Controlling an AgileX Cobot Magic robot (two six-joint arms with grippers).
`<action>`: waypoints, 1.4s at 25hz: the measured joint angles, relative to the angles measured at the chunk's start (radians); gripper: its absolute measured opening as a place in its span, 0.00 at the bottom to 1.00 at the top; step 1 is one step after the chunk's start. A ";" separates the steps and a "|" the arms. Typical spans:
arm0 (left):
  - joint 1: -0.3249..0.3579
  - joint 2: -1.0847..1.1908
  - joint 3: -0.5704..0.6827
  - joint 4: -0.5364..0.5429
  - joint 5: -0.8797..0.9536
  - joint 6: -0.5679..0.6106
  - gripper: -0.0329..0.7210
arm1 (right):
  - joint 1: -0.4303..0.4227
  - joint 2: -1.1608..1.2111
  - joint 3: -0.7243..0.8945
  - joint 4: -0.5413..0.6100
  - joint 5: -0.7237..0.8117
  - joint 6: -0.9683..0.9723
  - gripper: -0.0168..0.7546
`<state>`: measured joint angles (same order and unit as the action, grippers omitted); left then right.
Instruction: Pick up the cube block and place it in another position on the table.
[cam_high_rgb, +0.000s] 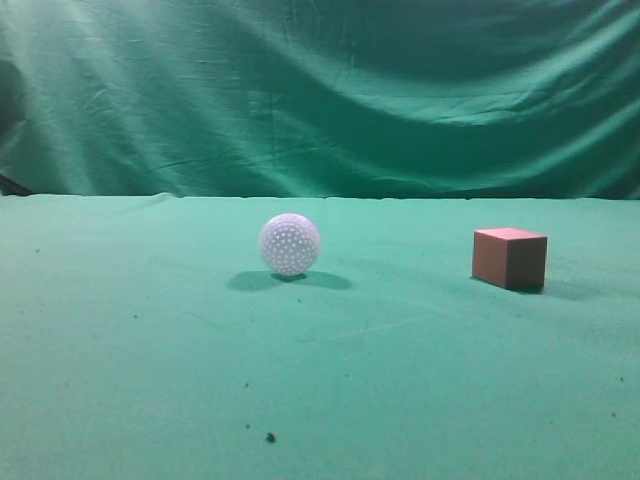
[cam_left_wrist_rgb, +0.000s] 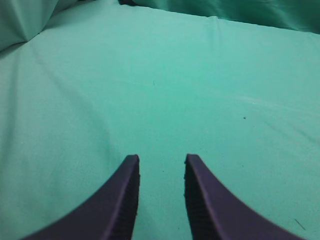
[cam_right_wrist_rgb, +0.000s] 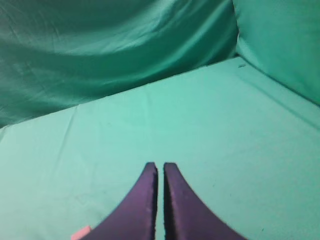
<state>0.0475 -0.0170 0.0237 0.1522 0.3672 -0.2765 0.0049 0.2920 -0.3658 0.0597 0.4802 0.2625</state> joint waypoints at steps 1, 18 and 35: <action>0.000 0.000 0.000 0.000 0.000 0.000 0.39 | 0.000 0.015 0.000 0.030 0.000 -0.043 0.02; 0.000 0.000 0.000 0.000 0.000 0.000 0.39 | 0.301 0.763 -0.389 0.204 0.471 -0.450 0.02; 0.000 0.000 0.000 0.000 0.000 0.000 0.39 | 0.509 1.340 -0.741 0.013 0.481 -0.318 0.72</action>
<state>0.0475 -0.0170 0.0237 0.1522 0.3672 -0.2765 0.5138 1.6317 -1.1067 0.0723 0.9612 -0.0552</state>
